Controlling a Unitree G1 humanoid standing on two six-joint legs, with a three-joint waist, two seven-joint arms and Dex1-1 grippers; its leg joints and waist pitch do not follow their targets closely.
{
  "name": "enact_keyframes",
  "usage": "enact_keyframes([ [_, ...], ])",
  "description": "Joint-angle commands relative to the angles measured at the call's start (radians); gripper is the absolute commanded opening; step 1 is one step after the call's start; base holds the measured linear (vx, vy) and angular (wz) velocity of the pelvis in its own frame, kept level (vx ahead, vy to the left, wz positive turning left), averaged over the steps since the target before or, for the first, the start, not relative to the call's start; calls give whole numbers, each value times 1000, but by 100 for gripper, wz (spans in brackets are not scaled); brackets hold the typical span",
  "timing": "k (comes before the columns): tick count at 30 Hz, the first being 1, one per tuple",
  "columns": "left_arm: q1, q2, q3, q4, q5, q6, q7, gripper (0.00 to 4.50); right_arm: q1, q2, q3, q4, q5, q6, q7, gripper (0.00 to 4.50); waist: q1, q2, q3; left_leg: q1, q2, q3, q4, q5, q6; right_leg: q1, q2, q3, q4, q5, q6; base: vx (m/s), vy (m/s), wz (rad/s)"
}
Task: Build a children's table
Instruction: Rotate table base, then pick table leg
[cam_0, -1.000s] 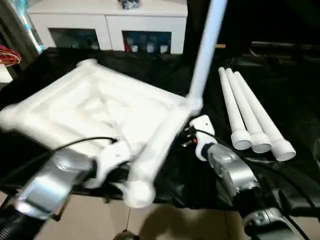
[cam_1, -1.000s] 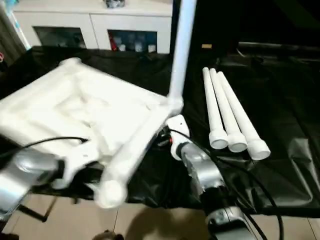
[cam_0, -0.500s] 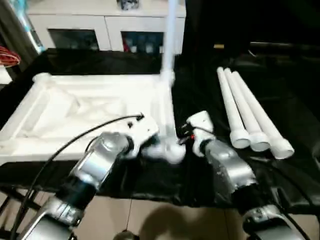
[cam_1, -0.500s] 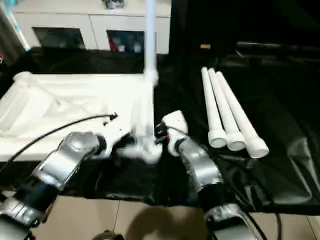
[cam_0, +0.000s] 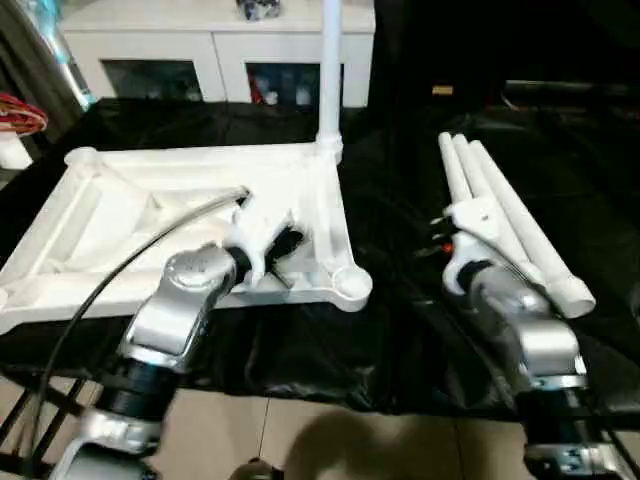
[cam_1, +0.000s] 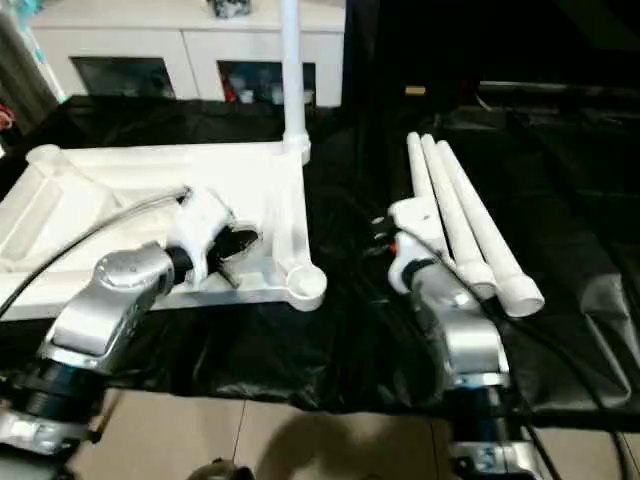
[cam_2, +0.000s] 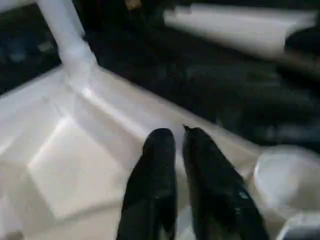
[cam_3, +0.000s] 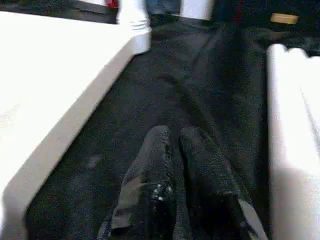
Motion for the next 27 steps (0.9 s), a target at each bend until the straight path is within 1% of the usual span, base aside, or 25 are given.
enact_keyframes([
  [1,8,-34,42,-28,-37,17,45,85,-22,-3,-23,-16,1,40,-29,77,4,-9,-74,12,21,-9,-63,-203,-15,50,-66,40,-79,-198,-156,0,0,0],
  [2,4,-58,64,-31,-52,28,68,83,-31,-3,-26,-13,1,46,-33,95,3,-7,-73,11,20,-8,-62,-202,-13,48,-65,39,-82,-201,-155,0,0,0],
  [3,-3,-78,87,-29,-67,53,94,83,-36,-5,-27,-13,-1,50,-34,111,3,-7,-74,11,20,-8,-61,-199,-14,50,-65,39,-80,-198,-153,0,0,0],
  [4,-5,-85,95,-29,-73,62,103,83,-38,-5,-27,-13,-2,51,-34,119,2,-4,-74,10,19,-7,-60,-193,-15,49,-64,39,-80,-188,-153,0,0,0],
  [5,-15,-95,99,-21,-73,94,118,83,-44,-7,-24,-14,-7,57,-35,122,4,-11,-74,8,18,-8,-60,-184,-8,51,-63,38,-81,-183,-146,0,0,0],
  [6,-15,-97,98,-19,-69,101,127,83,-44,-7,-22,-18,-6,63,-37,128,4,-10,-75,8,18,-9,-60,-181,-6,51,-64,38,-80,-187,-141,0,0,0],
  [7,-14,-97,95,-19,-64,111,133,83,-43,-6,-20,-24,-6,71,-39,153,3,-9,-75,8,18,-9,-60,-179,-5,51,-63,38,-80,-189,-137,0,0,0],
  [9,-10,-93,87,-19,-59,114,131,83,-42,-4,-17,-28,-6,76,-41,161,3,-8,-76,8,18,-9,-59,-167,-2,50,-62,38,-80,-179,-132,0,0,0],
  [10,-2,-94,85,-22,-51,124,139,83,-37,-2,-10,-38,-5,94,-40,166,4,-8,-77,8,18,-9,-59,-164,-2,50,-63,38,-80,-173,-133,0,0,0],
  [11,1,-93,86,-24,-48,123,148,83,-35,-1,-5,-42,-6,101,-41,184,5,-12,-76,8,19,-9,-60,-159,0,51,-62,38,-78,-163,-133,0,0,0],
  [12,3,-93,89,-25,-49,124,152,83,-34,1,-3,-44,-6,105,-42,196,5,-10,-76,8,20,-10,-60,-162,-1,50,-63,38,-79,-167,-133,0,0,0],
  [14,3,-93,97,-25,-44,130,170,83,-35,3,-1,-41,-5,108,-44,202,5,-9,-75,10,20,-9,-60,-173,-4,48,-63,38,-81,-184,-131,0,0,0],
  [15,2,-91,103,-27,-47,141,179,83,-41,4,-2,-34,-6,110,-45,206,6,-15,-74,9,19,-9,-61,-174,-5,50,-65,38,-80,-191,-129,0,0,0],
  [16,3,-88,104,-30,-51,146,178,83,-44,4,-1,-30,-6,110,-45,216,6,-18,-74,9,19,-8,-61,-175,-4,49,-65,38,-83,-204,-126,0,0,0],
  [18,6,-79,100,-41,-54,156,173,83,-53,4,0,-19,-7,107,-45,239,7,-15,-74,9,20,-9,-62,-172,-5,47,-66,38,-82,-211,-121,0,0,0],
  [21,13,-66,83,-54,-39,169,170,83,-54,5,3,-16,-9,109,-48,244,7,-15,-74,8,20,-9,-62,-165,-6,47,-65,39,-80,-198,-120,0,0,0],
  [22,14,-64,80,-54,-38,169,169,83,-54,5,4,-17,-10,111,-48,244,7,-13,-75,8,20,-9,-61,-164,-7,47,-65,39,-79,-194,-120,0,0,0],
  [24,15,-63,76,-51,-39,163,167,83,-51,5,6,-22,-10,116,-50,244,7,-14,-74,8,18,-9,-61,-164,-7,48,-65,39,-80,-195,-118,0,0,0],
  [25,17,-64,74,-53,-39,163,167,83,-48,5,7,-24,-11,118,-51,244,7,-12,-74,8,19,-9,-62,-166,-8,48,-65,38,-80,-198,-119,0,0,0],
  [26,18,-64,72,-55,-39,165,169,83,-46,5,8,-25,-12,119,-51,244,7,-12,-74,8,19,-9,-61,-168,-9,48,-65,39,-81,-201,-116,0,0,0],
  [27,18,-68,73,-58,-46,177,170,83,-44,4,7,-25,-11,120,-51,244,7,-9,-75,9,19,-10,-62,-169,-11,47,-65,39,-80,-198,-116,0,0,0],
])
